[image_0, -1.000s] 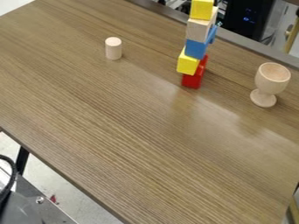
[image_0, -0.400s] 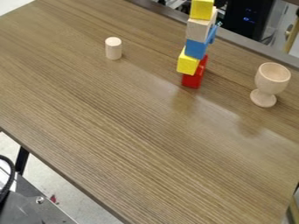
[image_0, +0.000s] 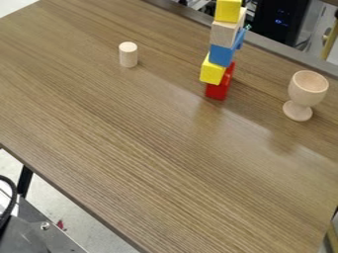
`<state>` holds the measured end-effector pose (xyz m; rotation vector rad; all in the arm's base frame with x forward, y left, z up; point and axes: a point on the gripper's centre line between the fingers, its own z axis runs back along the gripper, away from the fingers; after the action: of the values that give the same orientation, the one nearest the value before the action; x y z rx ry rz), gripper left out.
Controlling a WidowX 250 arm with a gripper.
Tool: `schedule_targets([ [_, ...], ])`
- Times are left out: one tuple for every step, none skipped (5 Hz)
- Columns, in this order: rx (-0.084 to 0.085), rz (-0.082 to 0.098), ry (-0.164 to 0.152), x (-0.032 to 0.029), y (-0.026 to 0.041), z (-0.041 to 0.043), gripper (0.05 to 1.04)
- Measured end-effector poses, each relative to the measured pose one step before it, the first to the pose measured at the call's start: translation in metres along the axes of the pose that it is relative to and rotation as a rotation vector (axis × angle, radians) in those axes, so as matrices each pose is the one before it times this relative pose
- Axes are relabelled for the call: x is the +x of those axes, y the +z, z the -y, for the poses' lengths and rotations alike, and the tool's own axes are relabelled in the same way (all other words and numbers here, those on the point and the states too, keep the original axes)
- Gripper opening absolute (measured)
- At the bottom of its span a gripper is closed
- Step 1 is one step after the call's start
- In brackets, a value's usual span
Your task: Move the yellow cube and put it on top of the cylinder
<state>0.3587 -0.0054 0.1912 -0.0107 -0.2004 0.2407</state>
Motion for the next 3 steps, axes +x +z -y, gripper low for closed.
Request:
schedule_targets([
  [0.0007,-0.0062,-0.0029,0.00327,-0.00365,0.00004,1.0],
  [0.0046,-0.026,0.0035,0.00117,-0.01068,-0.00398,1.0],
  [0.0032,-0.0088,-0.0048,0.00159,-0.00535,-0.00185,1.0],
])
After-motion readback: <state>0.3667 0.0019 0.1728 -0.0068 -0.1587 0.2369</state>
